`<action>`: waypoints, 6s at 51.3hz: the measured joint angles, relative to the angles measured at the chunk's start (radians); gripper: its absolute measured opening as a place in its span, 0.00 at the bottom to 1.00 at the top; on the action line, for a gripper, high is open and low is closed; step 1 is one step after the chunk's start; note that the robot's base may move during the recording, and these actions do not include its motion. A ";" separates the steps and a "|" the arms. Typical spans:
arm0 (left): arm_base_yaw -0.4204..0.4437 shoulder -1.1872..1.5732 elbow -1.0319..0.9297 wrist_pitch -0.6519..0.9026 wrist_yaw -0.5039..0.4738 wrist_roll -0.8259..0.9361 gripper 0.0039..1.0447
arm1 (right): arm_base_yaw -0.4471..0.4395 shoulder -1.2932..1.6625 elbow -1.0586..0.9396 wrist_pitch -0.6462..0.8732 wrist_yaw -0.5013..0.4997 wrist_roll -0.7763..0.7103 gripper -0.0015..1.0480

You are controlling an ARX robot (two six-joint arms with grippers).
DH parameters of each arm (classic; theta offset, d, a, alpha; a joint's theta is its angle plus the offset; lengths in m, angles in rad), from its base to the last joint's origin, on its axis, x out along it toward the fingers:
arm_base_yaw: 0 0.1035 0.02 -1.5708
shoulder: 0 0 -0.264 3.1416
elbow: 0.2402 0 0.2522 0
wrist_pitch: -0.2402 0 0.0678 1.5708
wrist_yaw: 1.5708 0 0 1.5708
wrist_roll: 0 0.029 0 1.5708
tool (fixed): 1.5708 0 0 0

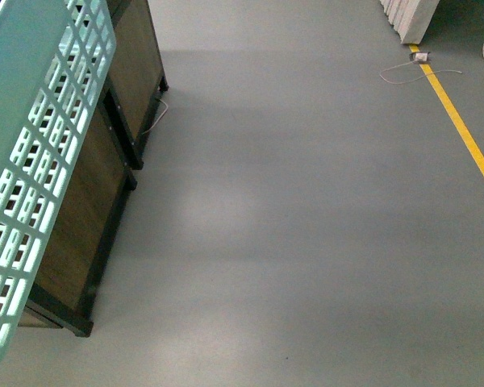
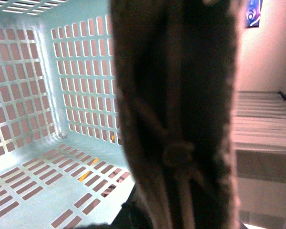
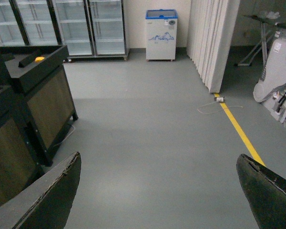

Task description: Pick lemon and mango into basket

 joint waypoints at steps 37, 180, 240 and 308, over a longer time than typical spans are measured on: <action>-0.004 0.002 0.002 0.000 0.000 -0.003 0.04 | 0.000 -0.001 0.000 0.000 -0.004 0.000 0.92; -0.002 0.001 0.003 -0.002 -0.002 0.004 0.04 | 0.000 0.000 0.000 0.000 -0.006 0.000 0.92; -0.580 0.819 0.521 -0.055 0.124 0.367 0.04 | 0.000 -0.001 0.000 0.000 -0.005 0.000 0.92; -0.681 0.822 0.535 0.009 0.169 0.362 0.04 | -0.645 0.871 0.223 0.182 -0.451 -0.017 0.92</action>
